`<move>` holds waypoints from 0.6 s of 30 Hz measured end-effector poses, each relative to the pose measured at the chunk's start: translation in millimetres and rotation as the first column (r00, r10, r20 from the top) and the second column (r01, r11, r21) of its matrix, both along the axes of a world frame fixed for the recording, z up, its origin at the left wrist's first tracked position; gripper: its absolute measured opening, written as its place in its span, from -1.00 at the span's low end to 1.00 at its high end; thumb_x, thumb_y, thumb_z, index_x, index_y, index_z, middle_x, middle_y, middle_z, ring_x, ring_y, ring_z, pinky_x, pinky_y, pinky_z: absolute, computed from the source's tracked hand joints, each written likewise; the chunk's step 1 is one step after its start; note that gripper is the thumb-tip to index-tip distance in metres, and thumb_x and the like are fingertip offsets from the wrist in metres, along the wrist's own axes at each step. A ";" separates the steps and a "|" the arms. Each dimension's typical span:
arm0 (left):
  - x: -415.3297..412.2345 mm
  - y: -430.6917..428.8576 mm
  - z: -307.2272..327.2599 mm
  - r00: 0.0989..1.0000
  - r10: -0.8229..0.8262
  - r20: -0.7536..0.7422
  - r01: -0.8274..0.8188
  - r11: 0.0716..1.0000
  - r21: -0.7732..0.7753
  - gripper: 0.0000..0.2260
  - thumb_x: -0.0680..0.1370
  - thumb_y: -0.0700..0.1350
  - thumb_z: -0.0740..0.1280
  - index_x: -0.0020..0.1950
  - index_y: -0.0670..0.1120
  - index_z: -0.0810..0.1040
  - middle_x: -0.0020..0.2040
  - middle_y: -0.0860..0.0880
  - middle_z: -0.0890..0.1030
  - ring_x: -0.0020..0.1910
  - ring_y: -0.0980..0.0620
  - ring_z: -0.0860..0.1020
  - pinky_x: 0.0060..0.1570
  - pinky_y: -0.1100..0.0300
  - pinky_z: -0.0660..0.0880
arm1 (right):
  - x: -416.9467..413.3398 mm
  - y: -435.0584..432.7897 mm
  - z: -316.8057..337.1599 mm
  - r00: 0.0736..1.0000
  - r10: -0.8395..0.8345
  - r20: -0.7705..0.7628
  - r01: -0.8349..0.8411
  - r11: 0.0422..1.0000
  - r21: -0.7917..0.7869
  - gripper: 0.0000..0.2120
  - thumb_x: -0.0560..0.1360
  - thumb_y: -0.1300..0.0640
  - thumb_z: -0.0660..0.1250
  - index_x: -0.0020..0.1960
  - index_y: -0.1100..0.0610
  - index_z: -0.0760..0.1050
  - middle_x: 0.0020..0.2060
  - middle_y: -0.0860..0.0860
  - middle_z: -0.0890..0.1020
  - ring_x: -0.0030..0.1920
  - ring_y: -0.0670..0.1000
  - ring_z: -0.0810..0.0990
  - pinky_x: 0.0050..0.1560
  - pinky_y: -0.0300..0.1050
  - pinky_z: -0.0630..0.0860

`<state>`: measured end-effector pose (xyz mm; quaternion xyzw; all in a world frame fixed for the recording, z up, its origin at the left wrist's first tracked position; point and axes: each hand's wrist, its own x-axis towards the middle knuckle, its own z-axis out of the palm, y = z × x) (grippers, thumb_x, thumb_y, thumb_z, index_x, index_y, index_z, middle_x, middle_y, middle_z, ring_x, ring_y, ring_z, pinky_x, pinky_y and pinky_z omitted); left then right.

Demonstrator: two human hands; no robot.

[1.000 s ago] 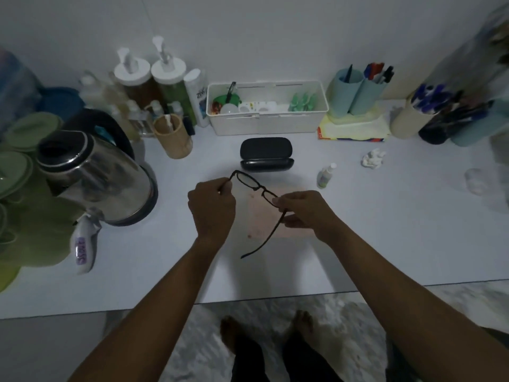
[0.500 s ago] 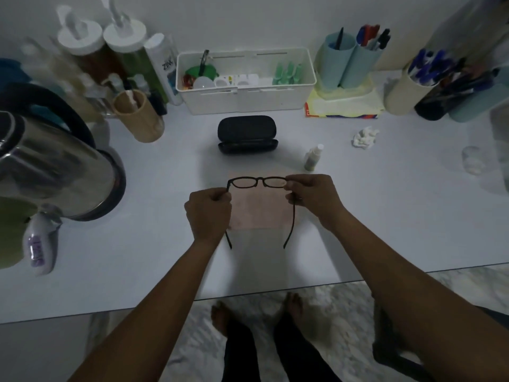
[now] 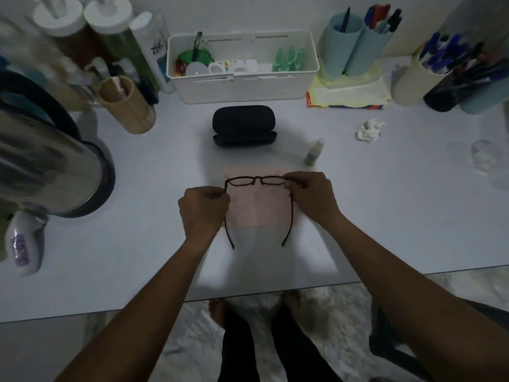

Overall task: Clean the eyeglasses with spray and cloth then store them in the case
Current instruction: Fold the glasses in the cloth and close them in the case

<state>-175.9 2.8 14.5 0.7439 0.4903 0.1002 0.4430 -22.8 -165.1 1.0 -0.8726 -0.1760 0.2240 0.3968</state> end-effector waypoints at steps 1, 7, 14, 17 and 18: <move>0.2 0.6 -0.3 1.000 -0.004 0.000 0.004 1.000 0.007 -0.85 0.43 -0.14 0.44 -0.04 -0.08 0.75 -0.20 -0.01 0.75 -0.23 0.04 0.70 0.01 0.08 0.65 | -0.9 -0.2 -0.1 1.000 -0.001 0.002 0.001 1.000 0.003 -0.79 0.55 0.16 0.38 0.15 0.08 0.69 -0.03 -0.04 0.74 -0.14 -0.13 0.67 -0.07 -0.47 0.47; -2.0 3.4 -1.4 1.000 -0.004 0.009 0.004 1.000 0.012 -0.86 0.43 -0.15 0.45 -0.04 -0.08 0.75 -0.20 -0.01 0.75 -0.23 0.03 0.71 0.01 0.06 0.65 | -6.8 -3.4 -0.2 1.000 0.006 0.005 -0.006 1.000 0.015 -0.79 0.54 0.18 0.39 0.15 0.08 0.69 -0.01 -0.01 0.75 -0.12 -0.06 0.69 0.06 -0.22 0.58; -6.8 4.9 -3.3 1.000 -0.023 0.022 0.022 0.999 0.031 -0.87 0.42 -0.16 0.46 -0.06 -0.06 0.75 -0.19 0.00 0.75 -0.22 0.02 0.71 -0.01 0.04 0.65 | -8.0 -3.6 -0.1 0.999 0.027 0.028 -0.027 1.000 -0.015 -0.77 0.54 0.18 0.38 0.17 0.07 0.68 0.01 -0.02 0.74 -0.13 -0.11 0.66 -0.07 -0.48 0.45; -7.5 6.5 -5.1 0.999 -0.030 0.018 0.029 0.999 0.029 -0.84 0.41 -0.15 0.47 -0.02 -0.07 0.74 -0.16 -0.02 0.75 -0.19 0.01 0.71 0.01 0.08 0.64 | -9.5 -3.0 0.1 0.998 0.038 0.041 -0.037 0.999 -0.026 -0.77 0.54 0.17 0.38 0.18 0.08 0.68 0.03 -0.01 0.73 -0.12 -0.09 0.65 -0.02 -0.38 0.48; -7.7 6.5 -5.2 0.999 -0.039 0.016 0.038 0.999 0.038 -0.82 0.41 -0.16 0.47 0.00 -0.08 0.74 -0.14 -0.04 0.75 -0.17 0.02 0.71 0.02 0.15 0.63 | -10.2 -2.8 0.6 0.998 0.036 0.050 -0.035 0.999 -0.027 -0.77 0.54 0.16 0.39 0.18 0.08 0.67 0.01 -0.01 0.73 -0.12 -0.09 0.64 0.00 -0.34 0.48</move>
